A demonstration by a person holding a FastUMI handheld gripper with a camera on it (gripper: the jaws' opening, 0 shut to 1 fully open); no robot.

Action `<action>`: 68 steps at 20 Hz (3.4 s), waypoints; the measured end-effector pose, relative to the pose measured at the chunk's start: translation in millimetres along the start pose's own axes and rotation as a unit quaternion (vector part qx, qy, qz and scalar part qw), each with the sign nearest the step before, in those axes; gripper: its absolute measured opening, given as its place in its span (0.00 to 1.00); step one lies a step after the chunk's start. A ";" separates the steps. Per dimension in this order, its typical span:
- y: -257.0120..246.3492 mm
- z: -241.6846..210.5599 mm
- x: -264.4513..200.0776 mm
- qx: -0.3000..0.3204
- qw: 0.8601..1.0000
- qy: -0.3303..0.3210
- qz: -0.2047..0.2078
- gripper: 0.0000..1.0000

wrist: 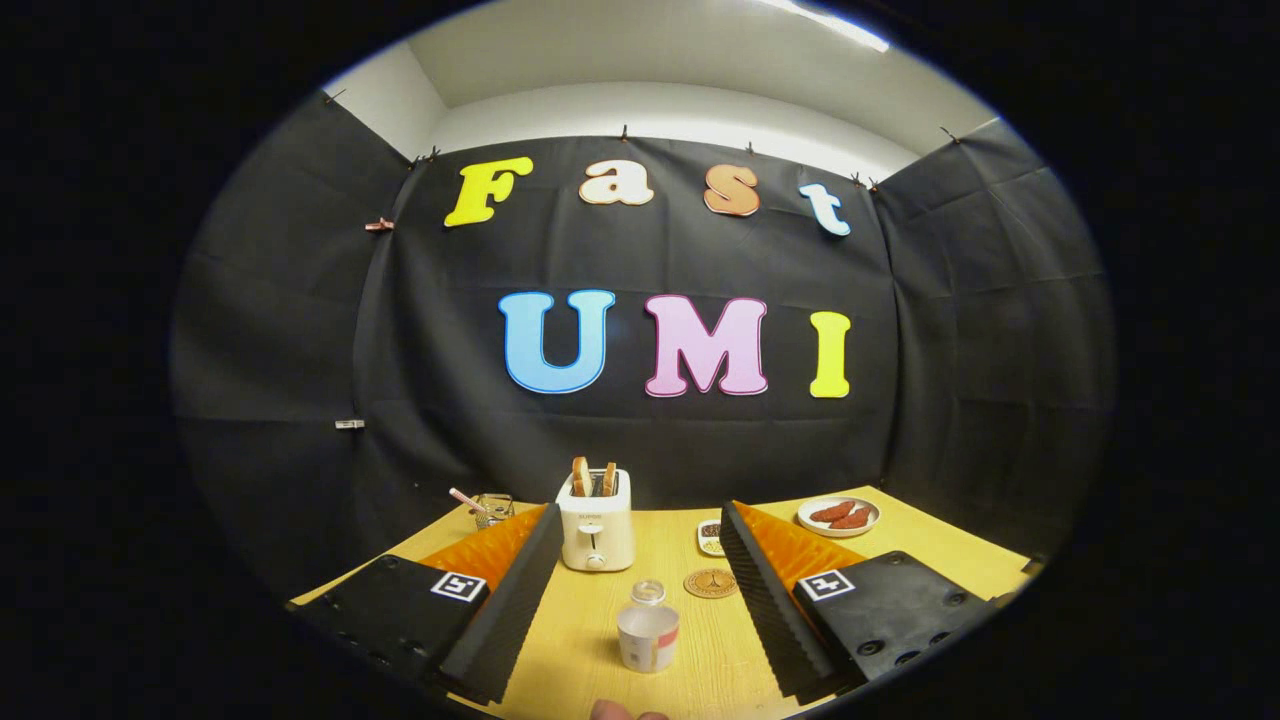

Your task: Take the bottle from table, then pour the juice into the cup, finally place the bottle on the coaster

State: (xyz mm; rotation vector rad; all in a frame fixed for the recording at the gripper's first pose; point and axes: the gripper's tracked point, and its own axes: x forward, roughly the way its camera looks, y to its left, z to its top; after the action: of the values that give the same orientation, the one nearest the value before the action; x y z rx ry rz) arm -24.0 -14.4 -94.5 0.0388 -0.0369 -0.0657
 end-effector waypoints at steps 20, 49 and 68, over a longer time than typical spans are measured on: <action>-4.0 -176.5 61.2 -0.031 0.996 0.076 -0.035 0.97; -68.6 -96.9 53.3 0.108 0.986 0.120 -0.037 0.77; -111.1 -132.0 41.1 0.474 0.860 0.186 -0.029 0.76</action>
State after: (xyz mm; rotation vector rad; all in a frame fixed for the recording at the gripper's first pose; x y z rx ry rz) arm 14.8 -122.9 -229.3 1.0464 0.3265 -0.0948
